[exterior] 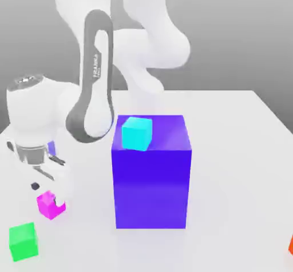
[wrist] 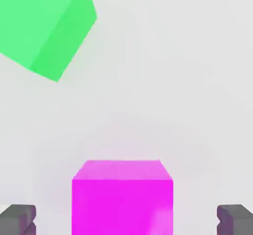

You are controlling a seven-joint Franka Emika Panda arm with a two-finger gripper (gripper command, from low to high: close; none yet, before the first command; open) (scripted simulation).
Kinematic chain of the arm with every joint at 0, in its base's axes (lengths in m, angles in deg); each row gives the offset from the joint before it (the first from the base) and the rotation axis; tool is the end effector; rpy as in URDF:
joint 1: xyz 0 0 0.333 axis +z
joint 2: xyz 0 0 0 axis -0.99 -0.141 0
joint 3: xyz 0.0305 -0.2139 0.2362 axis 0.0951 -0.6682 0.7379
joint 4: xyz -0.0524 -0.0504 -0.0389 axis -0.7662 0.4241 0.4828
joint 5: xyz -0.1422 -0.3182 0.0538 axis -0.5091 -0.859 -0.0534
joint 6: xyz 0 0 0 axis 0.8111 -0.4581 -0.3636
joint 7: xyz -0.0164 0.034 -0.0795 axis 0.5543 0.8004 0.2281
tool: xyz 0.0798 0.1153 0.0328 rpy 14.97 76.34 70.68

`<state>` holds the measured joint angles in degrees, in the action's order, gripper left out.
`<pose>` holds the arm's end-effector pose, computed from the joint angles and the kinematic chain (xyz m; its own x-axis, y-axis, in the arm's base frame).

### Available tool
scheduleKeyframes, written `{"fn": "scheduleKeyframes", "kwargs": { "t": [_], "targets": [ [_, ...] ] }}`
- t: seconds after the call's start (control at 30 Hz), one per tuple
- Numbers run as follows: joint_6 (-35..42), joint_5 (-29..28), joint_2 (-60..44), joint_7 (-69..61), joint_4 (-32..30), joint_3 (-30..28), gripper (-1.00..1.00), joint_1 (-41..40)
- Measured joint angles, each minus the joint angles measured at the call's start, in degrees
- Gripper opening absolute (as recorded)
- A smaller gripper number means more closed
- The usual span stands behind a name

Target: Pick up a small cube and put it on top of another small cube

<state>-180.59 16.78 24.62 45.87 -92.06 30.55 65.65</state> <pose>0.3190 -0.2357 0.1473 0.1362 -0.9906 0.0089 -0.9907 -0.1363 -0.0014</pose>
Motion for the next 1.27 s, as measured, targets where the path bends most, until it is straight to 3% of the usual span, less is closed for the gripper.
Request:
{"fn": "scheduleKeyframes", "kwargs": {
  "t": [0.03,0.07,0.33,0.67,1.0,1.13,1.17,1.27],
  "targets": [
    [-0.9,1.0,-1.2,-0.8,0.3,2.0,0.00,-1.8],
    [-1.6,2.0,-2.1,-1.5,0.5,3.4,-1.00,-2.9],
    [-1.1,0.5,-1.2,-0.5,0.3,2.6,-1.00,-2.5],
    [7.3,-14.5,10.4,11.0,-2.8,-9.2,-1.00,6.0],
    [21.7,-16.2,5.8,1.1,16.0,-5.5,-1.00,6.1],
    [17.1,-11.9,-1.3,-2.9,18.1,-2.3,-1.00,4.0],
    [15.8,-11.0,-2.8,-3.6,18.3,-1.5,1.00,3.4],
    [15.8,-11.0,-2.8,-3.6,18.3,-1.5,1.00,3.4]
  ]
}}
